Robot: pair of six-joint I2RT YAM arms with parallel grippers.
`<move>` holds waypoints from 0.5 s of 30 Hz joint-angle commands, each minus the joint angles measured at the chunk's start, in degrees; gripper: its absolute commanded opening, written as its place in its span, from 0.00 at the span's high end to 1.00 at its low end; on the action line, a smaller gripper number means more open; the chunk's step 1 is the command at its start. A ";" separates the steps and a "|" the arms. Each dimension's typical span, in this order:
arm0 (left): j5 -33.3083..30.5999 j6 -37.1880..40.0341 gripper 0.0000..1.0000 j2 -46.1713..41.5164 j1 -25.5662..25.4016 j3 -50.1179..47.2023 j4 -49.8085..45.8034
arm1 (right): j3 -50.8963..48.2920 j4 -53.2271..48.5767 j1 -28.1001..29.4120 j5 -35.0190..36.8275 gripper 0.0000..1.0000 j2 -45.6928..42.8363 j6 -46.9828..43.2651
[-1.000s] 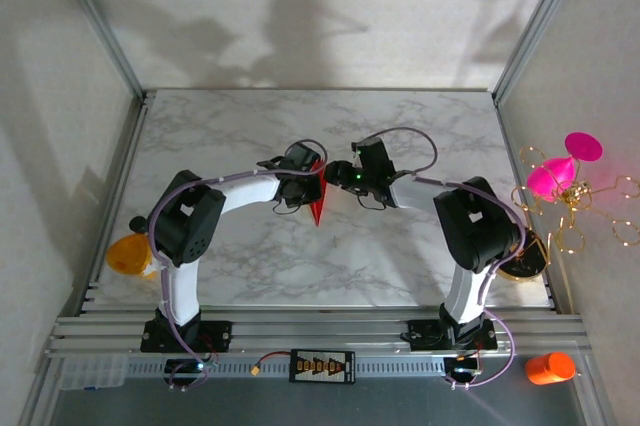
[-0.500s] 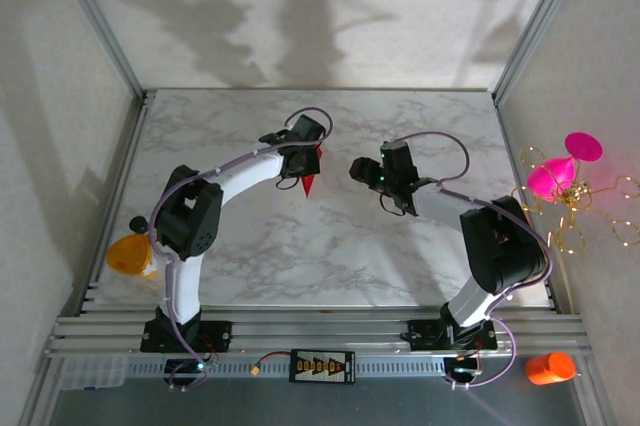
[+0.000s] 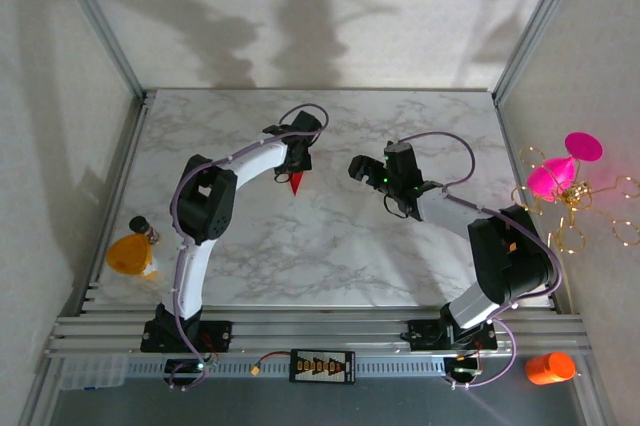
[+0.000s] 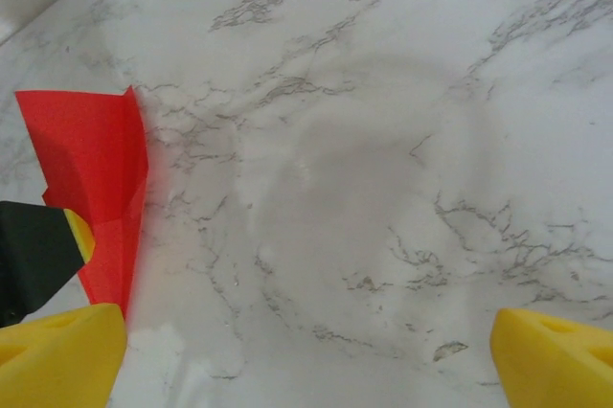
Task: Fold a paper plane with a square sheet of paper (pick it up from the middle)
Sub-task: Move the paper plane to the top-center of the table.
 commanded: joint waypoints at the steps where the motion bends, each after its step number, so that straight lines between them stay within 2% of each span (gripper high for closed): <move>1: -0.56 0.73 0.85 1.57 0.43 1.84 -2.21 | -0.61 0.98 -0.13 1.22 0.01 -1.27 -0.48; 9: 1.26 0.89 0.79 2.87 0.51 2.10 -1.58 | -0.11 0.96 -0.15 0.07 0.01 -0.17 0.30; 15: 1.22 0.98 0.80 3.97 0.51 2.18 -1.58 | -0.11 1.22 -0.16 -0.59 0.01 0.13 0.76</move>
